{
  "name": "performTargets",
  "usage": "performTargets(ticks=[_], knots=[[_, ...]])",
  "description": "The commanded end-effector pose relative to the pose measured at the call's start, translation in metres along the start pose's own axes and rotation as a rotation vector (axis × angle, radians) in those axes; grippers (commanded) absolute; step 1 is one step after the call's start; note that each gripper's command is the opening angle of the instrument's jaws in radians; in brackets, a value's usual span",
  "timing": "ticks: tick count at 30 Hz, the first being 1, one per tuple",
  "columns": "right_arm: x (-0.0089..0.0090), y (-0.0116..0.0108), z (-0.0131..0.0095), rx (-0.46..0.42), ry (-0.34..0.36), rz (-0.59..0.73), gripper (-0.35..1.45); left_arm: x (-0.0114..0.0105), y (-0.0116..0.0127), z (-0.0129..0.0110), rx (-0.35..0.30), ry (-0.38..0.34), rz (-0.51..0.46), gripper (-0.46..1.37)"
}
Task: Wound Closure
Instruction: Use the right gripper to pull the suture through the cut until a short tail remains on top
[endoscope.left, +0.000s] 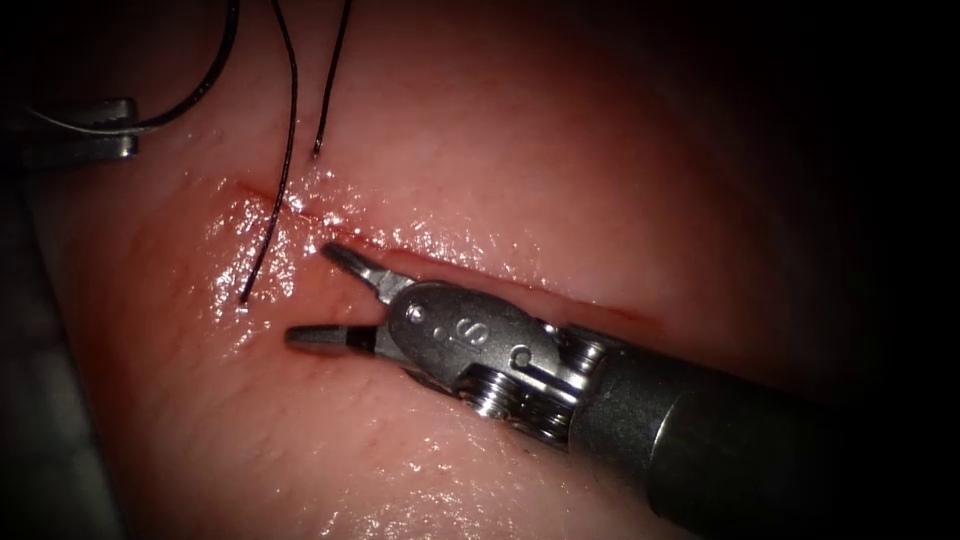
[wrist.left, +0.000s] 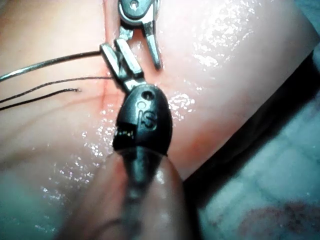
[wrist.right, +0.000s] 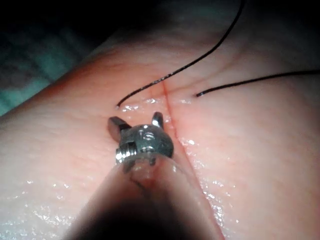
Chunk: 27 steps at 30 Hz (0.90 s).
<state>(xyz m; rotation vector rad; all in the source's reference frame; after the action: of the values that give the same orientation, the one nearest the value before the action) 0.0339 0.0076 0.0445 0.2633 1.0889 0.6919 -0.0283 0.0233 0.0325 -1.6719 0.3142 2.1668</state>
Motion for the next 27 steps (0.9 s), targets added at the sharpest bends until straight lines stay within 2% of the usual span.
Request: performTargets(ticks=[1, 11, 19, 23, 27], knots=[[0.0003, -0.0002, 0.0002, 0.020, 0.003, 0.004, 1.28, 0.0001, -0.0001, -0.0001, -0.001, 0.003, 0.004, -0.35], [0.0012, -0.0007, 0.0026, 0.042, 0.027, 0.039, 1.26, 0.0008, 0.0000, -0.0006, -0.002, 0.004, 0.006, -0.35], [0.0011, -0.0002, 0.0038, 0.033, 0.030, 0.056, 1.25, 0.0012, 0.0000, -0.0015, -0.003, 0.009, 0.005, -0.35], [0.0010, -0.0005, 0.0040, 0.031, 0.031, 0.061, 1.21, 0.0014, 0.0001, -0.0018, -0.005, 0.010, 0.010, -0.35], [0.0010, -0.0009, 0.0045, 0.029, 0.032, 0.060, 1.09, 0.0017, 0.0000, -0.0018, -0.003, 0.011, 0.014, -0.35]])
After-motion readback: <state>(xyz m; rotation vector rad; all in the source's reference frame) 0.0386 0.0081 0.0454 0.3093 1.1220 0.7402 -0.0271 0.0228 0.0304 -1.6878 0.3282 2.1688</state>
